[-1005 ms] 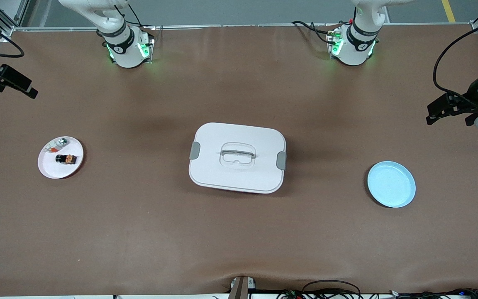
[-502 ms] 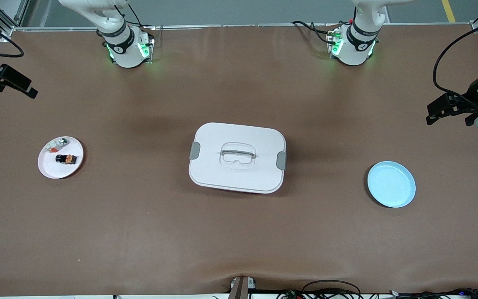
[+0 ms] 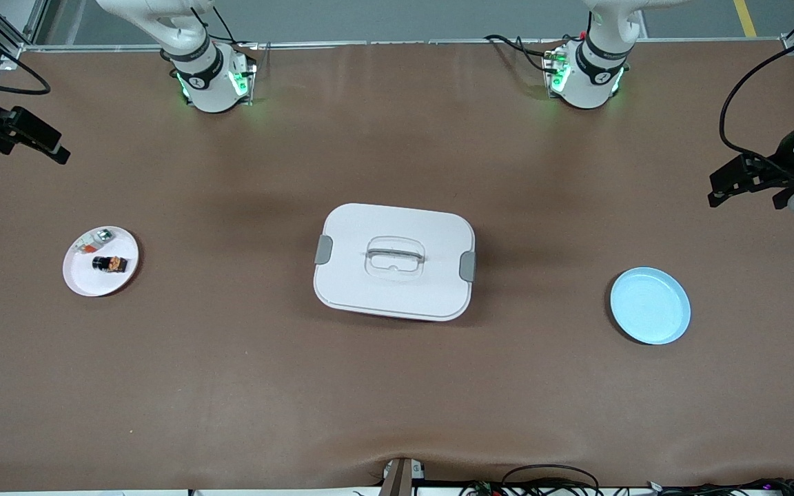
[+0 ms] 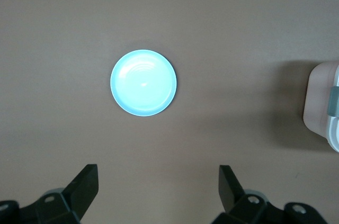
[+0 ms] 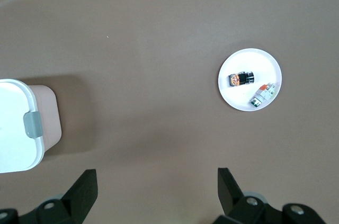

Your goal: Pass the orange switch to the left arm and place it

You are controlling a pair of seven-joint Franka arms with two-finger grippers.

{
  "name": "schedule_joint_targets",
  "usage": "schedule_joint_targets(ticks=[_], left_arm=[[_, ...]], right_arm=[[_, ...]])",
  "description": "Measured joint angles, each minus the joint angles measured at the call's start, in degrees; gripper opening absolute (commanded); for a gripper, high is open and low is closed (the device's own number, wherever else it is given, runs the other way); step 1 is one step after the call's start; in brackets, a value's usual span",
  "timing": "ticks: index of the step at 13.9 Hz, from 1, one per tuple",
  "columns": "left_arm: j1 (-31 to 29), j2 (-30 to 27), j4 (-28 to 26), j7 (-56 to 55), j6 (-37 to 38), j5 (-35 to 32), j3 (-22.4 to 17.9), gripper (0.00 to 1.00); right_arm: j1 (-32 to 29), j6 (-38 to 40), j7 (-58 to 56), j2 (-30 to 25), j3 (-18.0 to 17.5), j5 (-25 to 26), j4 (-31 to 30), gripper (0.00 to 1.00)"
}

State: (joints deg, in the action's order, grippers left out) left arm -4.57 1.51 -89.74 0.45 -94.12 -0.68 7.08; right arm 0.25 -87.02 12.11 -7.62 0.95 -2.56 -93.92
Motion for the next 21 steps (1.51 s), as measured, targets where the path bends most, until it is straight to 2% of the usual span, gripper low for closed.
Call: schedule_joint_targets(ticks=[4,9,17,21], left_arm=[[-0.2,0.0,0.0,0.0,0.0,0.0,0.0,1.0],[-0.2,0.0,0.0,0.0,0.0,0.0,0.0,1.0],[-0.3,0.0,0.0,0.0,0.0,0.0,0.0,1.0],[-0.3,0.0,0.0,0.0,0.0,0.0,0.0,1.0]], right_arm=[[-0.1,0.5,0.0,0.3,0.4,0.2,-0.2,1.0],[-3.0,-0.1,-0.1,5.3,1.0,0.2,0.4,1.0],[-4.4,-0.1,-0.2,9.1,1.1,0.3,2.7,1.0],[-4.4,-0.5,-0.2,13.1,1.1,0.8,4.3,1.0]])
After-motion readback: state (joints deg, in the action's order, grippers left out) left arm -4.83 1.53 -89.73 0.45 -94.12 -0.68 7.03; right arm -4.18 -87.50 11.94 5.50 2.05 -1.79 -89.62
